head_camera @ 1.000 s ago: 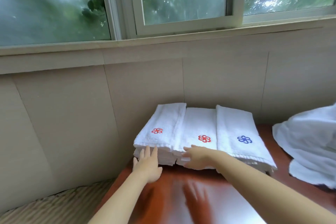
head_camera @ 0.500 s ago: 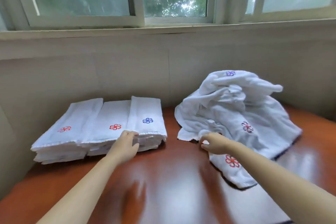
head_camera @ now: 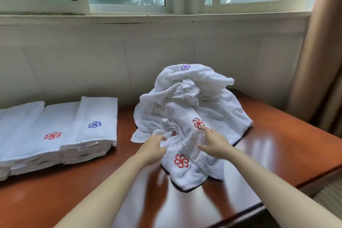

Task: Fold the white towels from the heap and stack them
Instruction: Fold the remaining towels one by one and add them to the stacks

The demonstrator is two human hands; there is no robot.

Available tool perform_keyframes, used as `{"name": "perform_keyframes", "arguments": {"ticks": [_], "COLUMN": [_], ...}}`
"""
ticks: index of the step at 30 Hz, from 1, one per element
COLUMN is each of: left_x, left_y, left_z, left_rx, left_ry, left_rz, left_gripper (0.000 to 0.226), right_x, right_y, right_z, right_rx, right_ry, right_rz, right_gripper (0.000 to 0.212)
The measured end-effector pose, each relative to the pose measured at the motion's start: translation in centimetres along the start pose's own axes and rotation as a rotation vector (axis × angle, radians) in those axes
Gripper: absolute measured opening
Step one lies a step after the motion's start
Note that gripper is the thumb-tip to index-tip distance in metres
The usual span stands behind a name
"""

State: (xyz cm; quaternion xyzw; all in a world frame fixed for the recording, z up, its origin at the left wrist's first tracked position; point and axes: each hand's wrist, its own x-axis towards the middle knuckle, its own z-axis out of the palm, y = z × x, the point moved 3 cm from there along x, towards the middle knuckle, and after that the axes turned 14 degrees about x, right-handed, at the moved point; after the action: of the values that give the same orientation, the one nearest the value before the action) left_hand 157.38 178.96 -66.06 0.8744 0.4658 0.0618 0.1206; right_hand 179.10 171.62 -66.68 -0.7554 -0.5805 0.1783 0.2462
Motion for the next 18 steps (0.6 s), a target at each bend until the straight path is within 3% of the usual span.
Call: {"name": "perform_keyframes", "arguments": {"ticks": [4,9,11,15,18], "left_x": [1.7,3.0,3.7,5.5,7.7], "left_y": [3.5,6.3,6.6,6.2,5.5], "left_z": [2.2,4.0,4.1,2.3,-0.7], "left_rx": [-0.103,-0.153,-0.188,-0.226,-0.269], "left_ry": [-0.032,-0.008,-0.007,0.058,0.162], "left_rz": [-0.001,-0.027,-0.051,-0.098,-0.136], "left_gripper": [0.041,0.042,0.041,0.04,0.036], "right_x": [-0.6,-0.7,-0.2,2.1,4.8], "right_y": [1.7,2.6,2.5,1.3,-0.1], "right_z": [1.6,2.6,2.0,-1.6,-5.0], "right_rx": [0.13,0.069,0.134,0.184,0.201], "right_ry": [-0.184,-0.152,-0.166,-0.035,0.085], "right_rz": [-0.037,-0.072,-0.076,-0.134,-0.163], "right_gripper": [0.096,0.097,0.085,0.033,0.028]}}
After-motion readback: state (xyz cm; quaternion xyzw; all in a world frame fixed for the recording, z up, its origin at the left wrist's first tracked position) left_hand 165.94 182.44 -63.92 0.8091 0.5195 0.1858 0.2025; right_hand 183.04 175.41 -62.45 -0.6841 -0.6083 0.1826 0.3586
